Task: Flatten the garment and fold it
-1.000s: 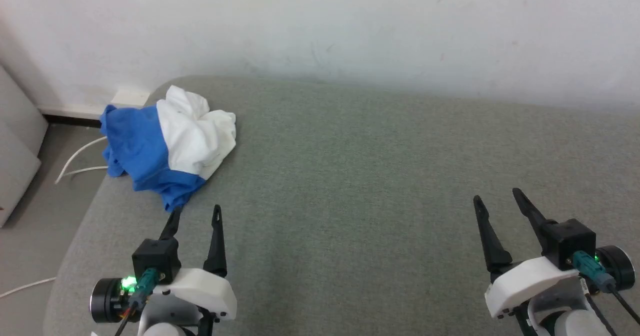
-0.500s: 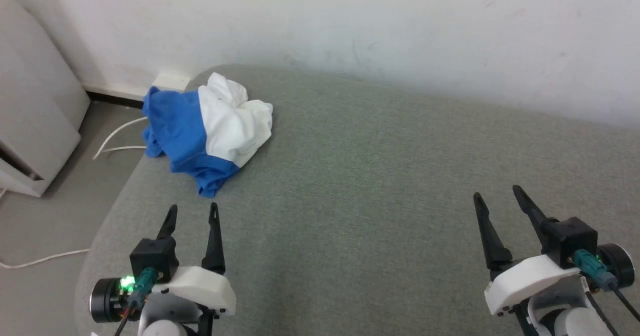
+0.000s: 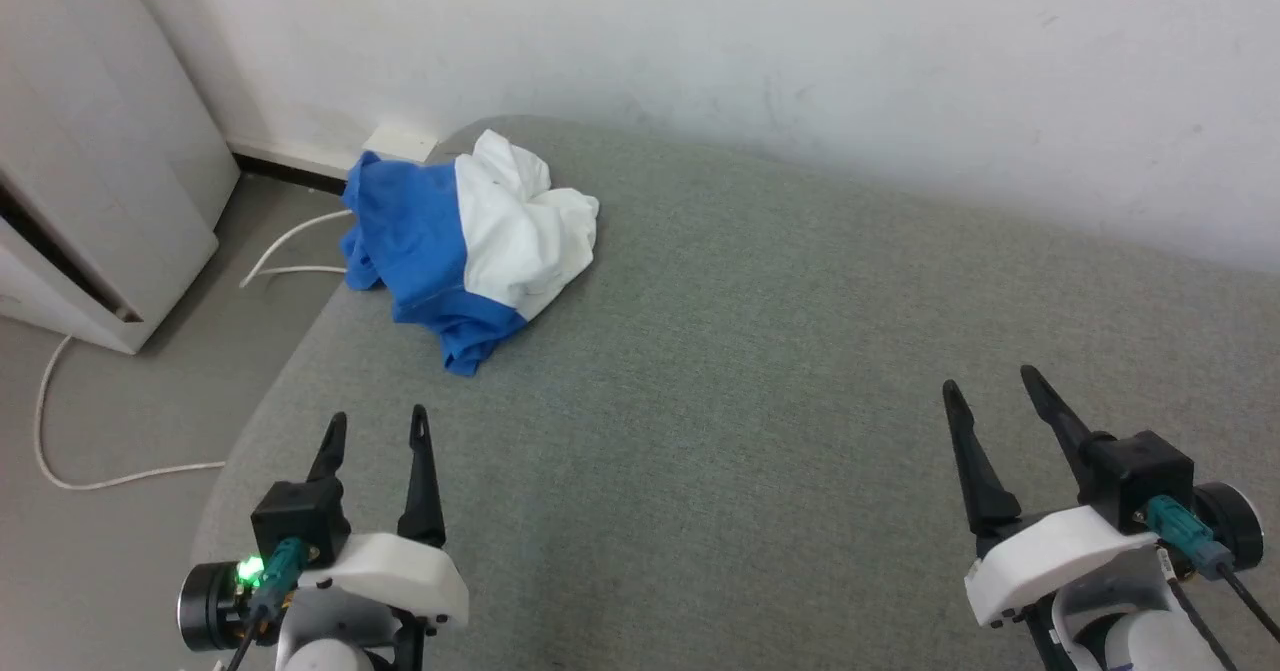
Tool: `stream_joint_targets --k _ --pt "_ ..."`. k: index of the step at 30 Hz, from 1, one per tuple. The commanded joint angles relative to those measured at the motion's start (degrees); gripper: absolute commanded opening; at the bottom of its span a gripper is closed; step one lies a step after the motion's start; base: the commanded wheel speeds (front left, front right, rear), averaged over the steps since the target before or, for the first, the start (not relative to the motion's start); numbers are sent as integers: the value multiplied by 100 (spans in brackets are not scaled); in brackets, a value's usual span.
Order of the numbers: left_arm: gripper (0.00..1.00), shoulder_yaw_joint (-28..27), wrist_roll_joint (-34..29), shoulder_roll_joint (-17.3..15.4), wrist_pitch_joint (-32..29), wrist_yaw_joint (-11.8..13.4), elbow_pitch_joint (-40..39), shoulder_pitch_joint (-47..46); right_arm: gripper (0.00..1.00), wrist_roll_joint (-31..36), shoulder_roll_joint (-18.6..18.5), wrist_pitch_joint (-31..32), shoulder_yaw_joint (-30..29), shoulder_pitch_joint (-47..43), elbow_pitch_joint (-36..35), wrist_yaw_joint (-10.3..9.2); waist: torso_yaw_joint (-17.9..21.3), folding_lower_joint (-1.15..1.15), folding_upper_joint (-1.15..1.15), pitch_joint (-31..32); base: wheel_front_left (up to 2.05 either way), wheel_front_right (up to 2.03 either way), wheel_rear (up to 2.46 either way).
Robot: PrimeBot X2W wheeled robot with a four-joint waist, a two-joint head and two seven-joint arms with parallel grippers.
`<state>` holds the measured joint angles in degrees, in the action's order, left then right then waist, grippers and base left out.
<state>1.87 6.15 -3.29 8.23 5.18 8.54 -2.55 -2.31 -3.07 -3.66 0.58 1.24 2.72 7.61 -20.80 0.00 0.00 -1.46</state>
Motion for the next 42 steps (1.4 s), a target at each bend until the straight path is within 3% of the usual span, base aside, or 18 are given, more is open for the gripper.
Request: stream_joint_targets --k 1,42 --pt "100 -13 44 -31 70 47 55 -126 100 -50 11 -62 17 111 27 -8 -56 0 0 -8 0 0 0" --pt "100 -21 508 -71 549 226 470 -476 100 -119 18 -213 35 381 91 -11 -941 0 0 -320 0 0 0"
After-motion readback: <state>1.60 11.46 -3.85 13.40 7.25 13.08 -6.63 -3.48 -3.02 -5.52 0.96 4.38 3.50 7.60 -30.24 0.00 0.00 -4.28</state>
